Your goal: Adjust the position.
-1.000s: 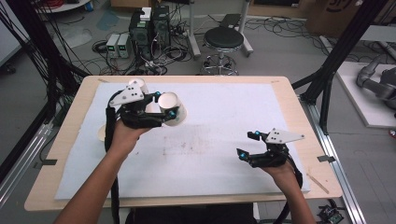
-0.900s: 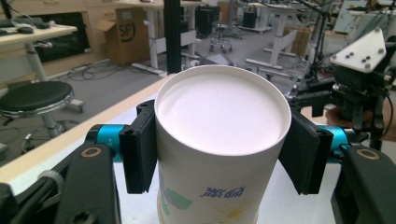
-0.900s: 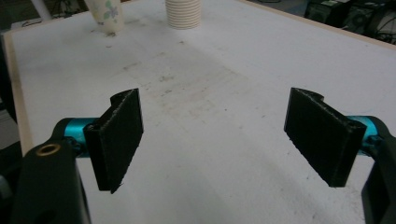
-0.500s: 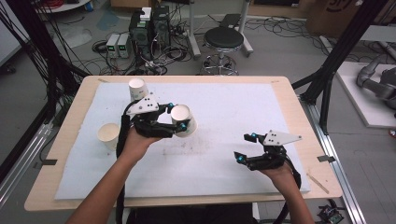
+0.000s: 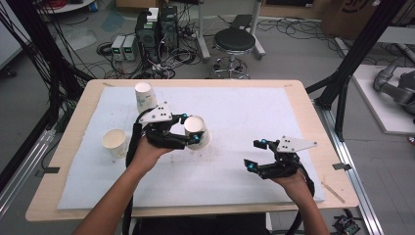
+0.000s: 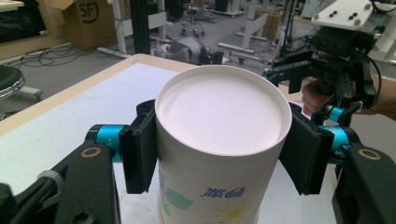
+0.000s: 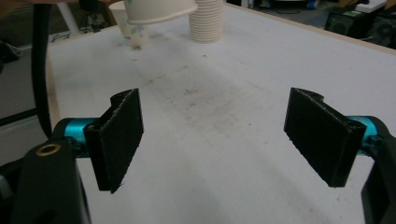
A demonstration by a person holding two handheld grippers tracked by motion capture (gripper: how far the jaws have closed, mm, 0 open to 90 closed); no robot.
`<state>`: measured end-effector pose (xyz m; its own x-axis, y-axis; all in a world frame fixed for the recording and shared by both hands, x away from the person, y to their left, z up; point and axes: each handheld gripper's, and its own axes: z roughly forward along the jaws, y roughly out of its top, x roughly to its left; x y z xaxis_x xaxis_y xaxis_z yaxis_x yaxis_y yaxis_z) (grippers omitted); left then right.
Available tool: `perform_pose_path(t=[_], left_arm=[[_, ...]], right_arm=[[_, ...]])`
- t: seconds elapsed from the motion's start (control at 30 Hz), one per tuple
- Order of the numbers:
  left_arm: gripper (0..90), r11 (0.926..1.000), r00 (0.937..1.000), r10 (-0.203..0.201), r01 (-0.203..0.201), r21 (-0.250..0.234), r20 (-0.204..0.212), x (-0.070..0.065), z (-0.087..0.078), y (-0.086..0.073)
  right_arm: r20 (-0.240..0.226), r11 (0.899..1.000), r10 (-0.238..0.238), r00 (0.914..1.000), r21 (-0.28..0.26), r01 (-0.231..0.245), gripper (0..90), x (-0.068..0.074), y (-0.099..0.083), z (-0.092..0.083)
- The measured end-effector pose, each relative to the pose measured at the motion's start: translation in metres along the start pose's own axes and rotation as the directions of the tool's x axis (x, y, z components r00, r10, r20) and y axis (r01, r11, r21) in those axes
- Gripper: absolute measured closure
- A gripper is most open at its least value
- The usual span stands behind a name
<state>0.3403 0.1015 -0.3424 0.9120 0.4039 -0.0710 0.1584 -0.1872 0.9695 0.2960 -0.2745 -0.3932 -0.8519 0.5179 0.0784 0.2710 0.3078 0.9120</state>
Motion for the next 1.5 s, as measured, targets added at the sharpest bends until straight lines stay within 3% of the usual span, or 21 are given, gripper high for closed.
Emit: perform_pose_path(t=[0.3, 0.7, 0.9, 1.27, 1.5], left_arm=[[36.0, 0.9999, 0.9996, -0.001, 0.001, 0.012, 0.028, -0.011, 0.002, -0.004], [35.8, 0.9984, 0.9967, -0.013, 0.008, 0.056, 0.080, -0.018, 0.014, -0.010], [35.8, 0.9976, 0.9937, -0.016, 0.009, 0.068, 0.111, -0.021, 0.020, -0.012], [35.9, 0.9968, 0.9760, 0.014, -0.031, 0.074, 0.217, -0.032, 0.031, -0.013], [36.0, 0.9973, 0.9679, 0.010, -0.028, 0.067, 0.251, -0.035, 0.038, -0.013]], right_arm=[[-0.112, 0.999, -0.028, 0.9933, -0.026, 0.025, 20.1, 0.008, 0.010, 0.014], [-0.154, 0.998, -0.057, 0.9864, -0.034, 0.052, 20.2, 0.014, 0.023, 0.034], [-0.179, 0.996, -0.088, 0.9798, -0.011, 0.087, 20.2, 0.021, 0.023, 0.041], [-0.218, 0.996, -0.093, 0.9715, -0.015, 0.091, 20.2, 0.023, 0.020, 0.047], [-0.255, 0.996, -0.093, 0.9624, -0.023, 0.090, 20.4, 0.026, 0.020, 0.052]])
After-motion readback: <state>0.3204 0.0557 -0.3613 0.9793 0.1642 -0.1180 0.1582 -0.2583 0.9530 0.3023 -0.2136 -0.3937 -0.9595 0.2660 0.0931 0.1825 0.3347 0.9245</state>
